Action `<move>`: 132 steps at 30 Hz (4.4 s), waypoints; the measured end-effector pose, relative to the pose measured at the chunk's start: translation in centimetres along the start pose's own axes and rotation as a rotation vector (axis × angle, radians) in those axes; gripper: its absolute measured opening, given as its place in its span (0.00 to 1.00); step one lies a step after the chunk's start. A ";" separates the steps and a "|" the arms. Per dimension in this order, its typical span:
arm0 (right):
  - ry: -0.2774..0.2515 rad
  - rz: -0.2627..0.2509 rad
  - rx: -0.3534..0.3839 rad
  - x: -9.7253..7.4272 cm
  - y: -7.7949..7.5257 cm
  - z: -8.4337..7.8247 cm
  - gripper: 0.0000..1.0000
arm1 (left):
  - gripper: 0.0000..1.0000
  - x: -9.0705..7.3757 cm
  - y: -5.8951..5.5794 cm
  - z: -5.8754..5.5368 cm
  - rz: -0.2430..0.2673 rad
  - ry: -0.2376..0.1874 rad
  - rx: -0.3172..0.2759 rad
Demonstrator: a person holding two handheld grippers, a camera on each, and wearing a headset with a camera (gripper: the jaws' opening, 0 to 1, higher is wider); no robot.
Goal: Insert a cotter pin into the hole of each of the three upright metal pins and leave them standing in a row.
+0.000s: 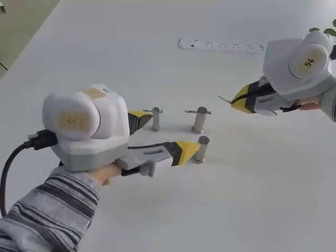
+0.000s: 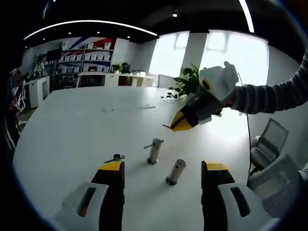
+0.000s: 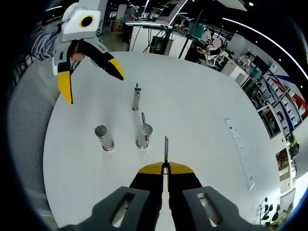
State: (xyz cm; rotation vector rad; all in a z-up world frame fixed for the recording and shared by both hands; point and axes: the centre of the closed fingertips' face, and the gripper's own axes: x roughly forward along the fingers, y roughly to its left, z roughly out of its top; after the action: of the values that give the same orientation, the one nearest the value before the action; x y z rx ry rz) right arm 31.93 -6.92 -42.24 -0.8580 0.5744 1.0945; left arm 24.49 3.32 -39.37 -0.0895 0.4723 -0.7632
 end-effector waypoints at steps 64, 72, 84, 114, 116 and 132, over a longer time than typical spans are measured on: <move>-0.151 0.086 0.010 -2.1 7.3 5.1 0.05 | 0.00 2.6 -4.3 1.6 -0.239 -0.031 -0.061; -0.223 0.184 0.281 -2.1 7.7 4.3 0.10 | 0.00 1.9 -4.5 0.4 -0.275 0.001 0.064; -0.313 0.325 0.452 -2.8 10.0 4.8 0.10 | 0.00 0.7 -5.4 0.3 -0.336 -0.023 0.131; -0.313 0.358 0.290 -3.3 12.1 5.7 0.00 | 0.00 -0.6 -6.5 -0.3 -0.416 -0.044 0.046; -0.306 0.352 0.254 -3.2 12.2 5.6 0.00 | 0.00 -0.5 -6.6 -0.5 -0.415 -0.039 0.053; -0.218 0.298 0.028 -2.9 12.0 4.3 0.00 | 0.19 1.0 -4.8 -1.2 -0.286 -0.028 0.195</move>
State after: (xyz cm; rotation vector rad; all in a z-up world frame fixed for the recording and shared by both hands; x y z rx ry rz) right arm 19.71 -2.44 -41.26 -0.6301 0.5437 1.4274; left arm 21.48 -0.69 -39.62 0.0148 0.3603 -1.0839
